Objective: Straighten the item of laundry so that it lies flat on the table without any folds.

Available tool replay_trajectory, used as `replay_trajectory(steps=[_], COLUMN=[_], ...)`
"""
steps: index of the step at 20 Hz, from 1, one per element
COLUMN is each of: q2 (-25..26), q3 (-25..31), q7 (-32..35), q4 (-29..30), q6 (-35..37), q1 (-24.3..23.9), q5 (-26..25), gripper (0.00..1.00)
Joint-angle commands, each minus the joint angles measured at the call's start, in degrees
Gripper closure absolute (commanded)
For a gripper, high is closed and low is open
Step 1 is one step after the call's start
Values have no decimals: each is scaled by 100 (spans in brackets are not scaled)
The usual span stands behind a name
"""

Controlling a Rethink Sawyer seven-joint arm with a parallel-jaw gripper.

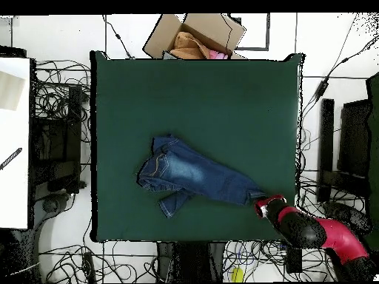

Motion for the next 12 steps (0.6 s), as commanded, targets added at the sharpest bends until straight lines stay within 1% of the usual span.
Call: replay_trajectory(steps=[1,5,7,8,12], q2=[571,605,560,559,591], q3=[14,18,33,80,101], q7=[-956,-1542,-1684,-1904,-2249], q4=[-926,-1051,-1138,-1234,-1646], q6=[587,862,1084,1315,1858], q1=[206,114,109,78,157], q5=[421,637,749,857,1055], gripper=[100,100,100,100,100])
